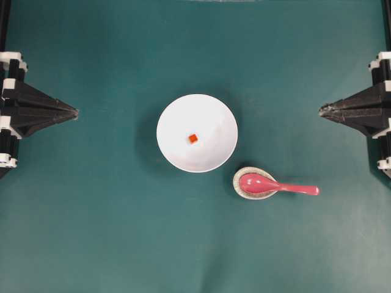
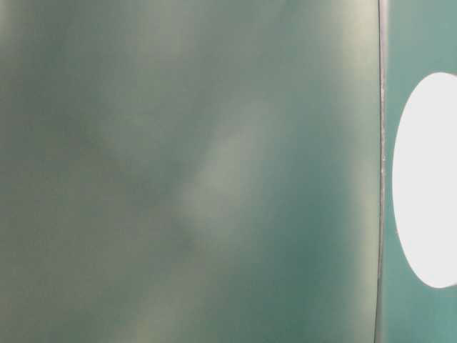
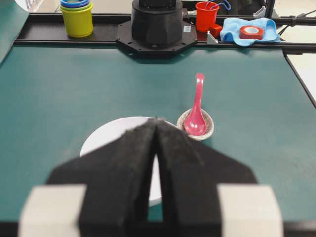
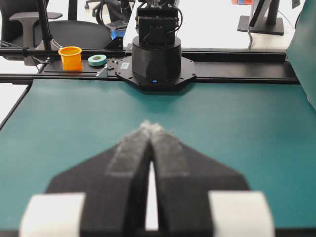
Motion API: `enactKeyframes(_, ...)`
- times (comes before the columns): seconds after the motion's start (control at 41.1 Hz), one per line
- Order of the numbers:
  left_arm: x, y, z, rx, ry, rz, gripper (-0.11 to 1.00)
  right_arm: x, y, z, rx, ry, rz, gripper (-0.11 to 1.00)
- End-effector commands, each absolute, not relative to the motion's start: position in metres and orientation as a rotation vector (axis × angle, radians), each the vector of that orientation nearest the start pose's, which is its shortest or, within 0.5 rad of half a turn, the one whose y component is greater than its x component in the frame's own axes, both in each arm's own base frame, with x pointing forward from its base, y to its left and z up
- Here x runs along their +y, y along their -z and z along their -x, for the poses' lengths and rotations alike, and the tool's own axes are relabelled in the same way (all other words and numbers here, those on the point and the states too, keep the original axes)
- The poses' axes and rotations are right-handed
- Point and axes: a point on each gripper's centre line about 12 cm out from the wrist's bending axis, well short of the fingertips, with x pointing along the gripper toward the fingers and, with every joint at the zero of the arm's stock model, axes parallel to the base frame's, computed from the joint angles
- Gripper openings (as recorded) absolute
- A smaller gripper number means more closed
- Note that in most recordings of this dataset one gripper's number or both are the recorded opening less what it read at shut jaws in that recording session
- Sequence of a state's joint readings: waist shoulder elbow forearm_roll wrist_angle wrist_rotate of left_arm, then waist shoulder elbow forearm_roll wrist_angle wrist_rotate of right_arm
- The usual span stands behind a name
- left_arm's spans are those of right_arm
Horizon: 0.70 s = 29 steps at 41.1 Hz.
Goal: Grip the spoon and scoop the red block from the bowl with right arm.
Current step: 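Move the right gripper toward the pink spoon handle on the rest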
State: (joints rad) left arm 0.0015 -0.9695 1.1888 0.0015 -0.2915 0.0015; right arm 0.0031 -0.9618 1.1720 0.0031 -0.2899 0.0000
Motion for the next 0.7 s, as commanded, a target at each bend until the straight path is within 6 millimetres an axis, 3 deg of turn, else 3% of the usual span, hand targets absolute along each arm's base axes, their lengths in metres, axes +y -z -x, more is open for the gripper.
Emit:
enactKeyframes(0.0,-0.001,-0.302,-0.202,-0.091,0.007,-0.027,0.0,0.001,-0.304,-0.202,-0.104,-0.004,-0.025,0.0)
enactKeyframes(0.219,-0.001,-0.305,-0.203,-0.08,0.007,-0.019,0.0,0.0,-0.303,-0.207,-0.087,-0.002,-0.027,0.0)
enactKeyframes(0.68,-0.001,-0.287,-0.203,0.081,0.008,-0.003,0.0,0.0,-0.304,-0.207,-0.089,-0.002,-0.038,0.0)
